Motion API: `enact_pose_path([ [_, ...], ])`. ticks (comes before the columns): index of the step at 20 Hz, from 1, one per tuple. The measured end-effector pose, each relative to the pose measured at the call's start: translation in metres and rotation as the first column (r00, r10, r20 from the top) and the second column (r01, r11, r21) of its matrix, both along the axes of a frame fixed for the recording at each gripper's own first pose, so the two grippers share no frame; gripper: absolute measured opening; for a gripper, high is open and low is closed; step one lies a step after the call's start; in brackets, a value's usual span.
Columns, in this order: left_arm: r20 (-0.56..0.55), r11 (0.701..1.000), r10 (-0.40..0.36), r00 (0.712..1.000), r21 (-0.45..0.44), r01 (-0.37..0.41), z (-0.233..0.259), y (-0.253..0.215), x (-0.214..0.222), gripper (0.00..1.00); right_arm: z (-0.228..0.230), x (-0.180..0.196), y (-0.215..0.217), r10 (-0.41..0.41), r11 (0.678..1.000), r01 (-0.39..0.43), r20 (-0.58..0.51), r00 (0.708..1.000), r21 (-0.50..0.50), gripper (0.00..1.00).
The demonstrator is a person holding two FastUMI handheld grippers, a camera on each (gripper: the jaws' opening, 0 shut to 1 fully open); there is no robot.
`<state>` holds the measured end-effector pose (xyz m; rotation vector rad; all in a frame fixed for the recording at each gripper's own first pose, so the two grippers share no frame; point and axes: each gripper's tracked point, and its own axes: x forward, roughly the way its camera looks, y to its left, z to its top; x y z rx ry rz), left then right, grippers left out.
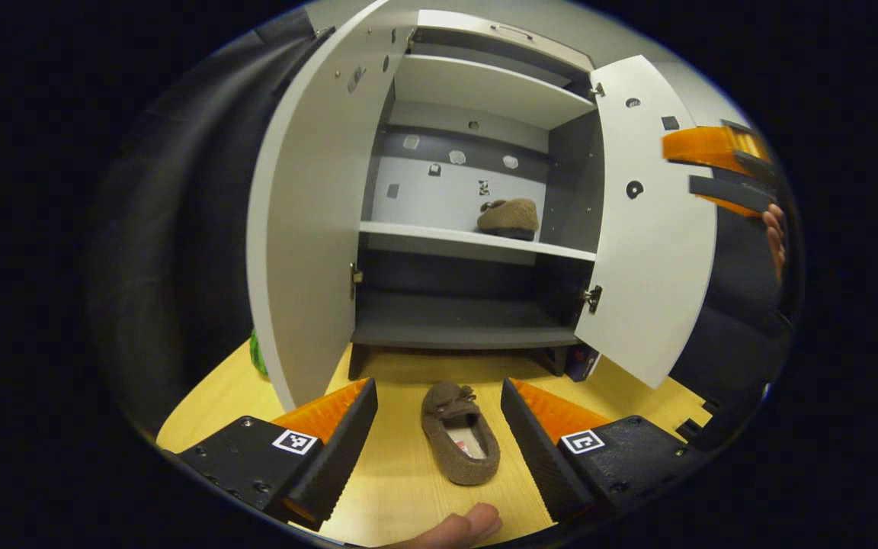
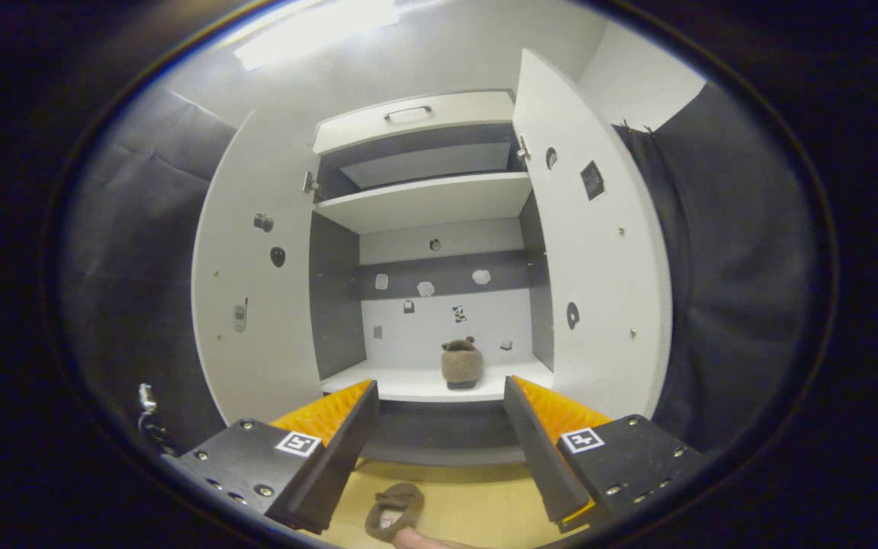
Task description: Grab one shoe with the right hand and put it into the shoe cabinet, grab the other shoe with the left hand and put it into the shoe cabinet; then close the right door with the right hand and the left door with the left hand.
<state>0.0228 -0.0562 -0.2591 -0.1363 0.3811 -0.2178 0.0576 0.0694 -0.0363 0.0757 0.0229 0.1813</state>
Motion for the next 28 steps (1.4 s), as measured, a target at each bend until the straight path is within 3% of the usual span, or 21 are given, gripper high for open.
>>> enact_pose_path([
  [6, -0.193, 1.000, -0.005, 0.981, 0.014, 0.007, -0.091, -0.013, 0.023, 1.00, -0.012, -0.048, -0.030, -0.074, 0.996, 0.070, 0.064, 0.995, 0.060, 0.99],
  [9, -0.274, 1.000, -0.019, 0.962, 0.018, 0.025, -0.130, -0.018, 0.031, 1.00, -0.024, -0.056, -0.032, -0.070, 0.993, 0.063, 0.069, 0.995, 0.097, 0.98],
  [13, -0.322, 0.997, -0.047, 0.946, 0.041, 0.063, -0.158, -0.026, 0.042, 0.98, -0.048, -0.049, -0.035, -0.064, 0.994, 0.061, 0.023, 0.998, 0.091, 0.99],
  [16, -0.337, 0.993, 0.008, 0.941, 0.117, 0.033, -0.176, -0.013, 0.052, 0.94, -0.062, -0.041, -0.040, -0.073, 0.994, 0.073, 0.000, 0.997, 0.086, 0.99],
  [19, -0.341, 0.994, -0.022, 0.940, 0.092, 0.056, -0.180, -0.021, 0.056, 0.93, -0.070, -0.042, -0.042, -0.064, 0.993, 0.065, -0.013, 0.998, 0.103, 0.99],
  [22, -0.379, 0.992, -0.028, 0.925, 0.100, 0.071, -0.190, -0.023, 0.057, 0.81, -0.070, -0.048, -0.043, -0.046, 0.991, 0.047, -0.007, 0.999, 0.129, 0.97],
  [24, -0.395, 0.993, -0.003, 0.919, 0.107, 0.050, -0.196, -0.026, 0.060, 0.55, -0.065, -0.055, -0.048, -0.045, 0.984, 0.042, 0.011, 0.999, 0.172, 0.98],
  [25, -0.411, 0.995, -0.012, 0.911, 0.087, 0.052, -0.199, -0.031, 0.058, 0.56, -0.063, -0.059, -0.051, -0.044, 0.981, 0.039, 0.020, 0.999, 0.189, 0.98],
  [26, -0.429, 0.997, -0.031, 0.903, 0.048, 0.057, -0.201, -0.038, 0.057, 0.51, -0.060, -0.063, -0.054, -0.044, 0.979, 0.038, 0.025, 0.999, 0.200, 1.00],
  [27, -0.428, 0.998, -0.025, 0.903, 0.048, 0.051, -0.201, -0.038, 0.060, 0.42, -0.060, -0.068, -0.057, -0.040, 0.979, 0.034, 0.029, 0.999, 0.199, 0.97],
  [28, -0.423, 0.996, -0.019, 0.906, 0.074, 0.056, -0.200, -0.036, 0.061, 0.26, -0.061, -0.073, -0.059, -0.041, 0.981, 0.034, 0.029, 0.999, 0.189, 0.97],
])
